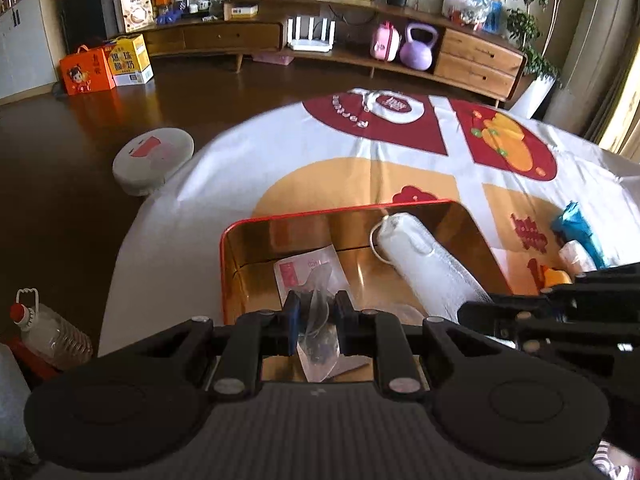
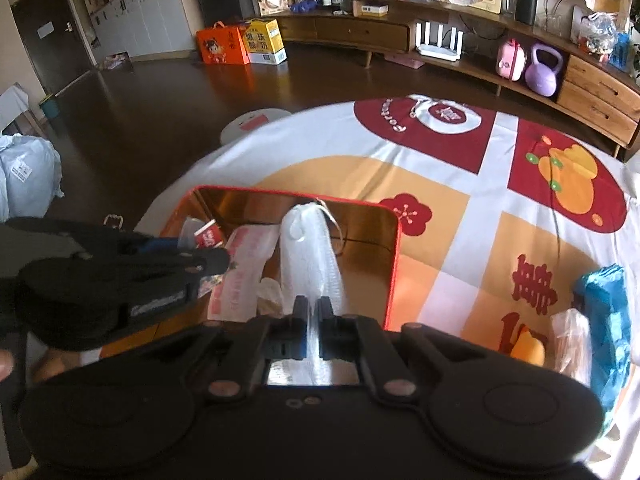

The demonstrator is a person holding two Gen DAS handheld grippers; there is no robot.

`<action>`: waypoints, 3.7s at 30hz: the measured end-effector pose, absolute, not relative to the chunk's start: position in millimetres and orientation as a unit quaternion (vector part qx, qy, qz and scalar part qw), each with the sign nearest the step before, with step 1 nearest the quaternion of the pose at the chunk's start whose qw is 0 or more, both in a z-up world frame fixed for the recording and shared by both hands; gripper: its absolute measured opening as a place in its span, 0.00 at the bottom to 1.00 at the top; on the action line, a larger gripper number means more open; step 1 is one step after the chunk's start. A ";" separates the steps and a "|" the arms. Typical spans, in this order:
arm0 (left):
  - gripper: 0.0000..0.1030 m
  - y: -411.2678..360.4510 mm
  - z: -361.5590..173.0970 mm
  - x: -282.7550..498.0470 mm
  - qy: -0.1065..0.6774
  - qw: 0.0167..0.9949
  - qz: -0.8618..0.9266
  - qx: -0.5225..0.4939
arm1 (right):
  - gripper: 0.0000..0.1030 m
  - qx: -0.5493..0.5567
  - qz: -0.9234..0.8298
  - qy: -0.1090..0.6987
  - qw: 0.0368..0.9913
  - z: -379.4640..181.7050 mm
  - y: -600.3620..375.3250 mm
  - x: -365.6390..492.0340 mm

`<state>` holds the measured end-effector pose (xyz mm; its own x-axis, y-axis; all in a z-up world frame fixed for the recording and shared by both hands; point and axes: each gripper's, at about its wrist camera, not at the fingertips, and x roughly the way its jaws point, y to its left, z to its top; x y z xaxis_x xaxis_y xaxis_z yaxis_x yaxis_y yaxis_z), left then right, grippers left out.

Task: Organize soft objects
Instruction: 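Carry both bags over the red box and open both tools to drop them, then withdraw both tools from the red box toward the remaining items, then lower the right tool to the labubu mask packet while the left tool approaches the yellow duck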

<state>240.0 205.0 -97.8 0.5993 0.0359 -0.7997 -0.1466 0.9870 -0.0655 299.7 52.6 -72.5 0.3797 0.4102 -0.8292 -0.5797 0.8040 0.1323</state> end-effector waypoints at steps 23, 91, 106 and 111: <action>0.23 194.4 -112.7 246.8 0.469 0.880 0.049 -0.057 | 0.38 -0.079 0.301 0.477 0.822 -76.6 40.1 292.6; 0.88 15.5 -62.7 177.2 0.383 0.920 -0.039 -0.070 | 0.99 -0.038 0.267 0.404 0.874 -56.7 -199.3 188.4; 0.88 -8.4 -107.8 238.8 0.430 0.901 -0.039 -0.037 | 0.86 -0.086 0.290 0.430 0.851 -108.6 -177.3 213.7; 0.88 -14.7 -121.6 252.5 0.441 0.896 -0.045 -0.023 | 0.80 -0.101 0.298 0.429 0.847 -115.7 -166.6 219.8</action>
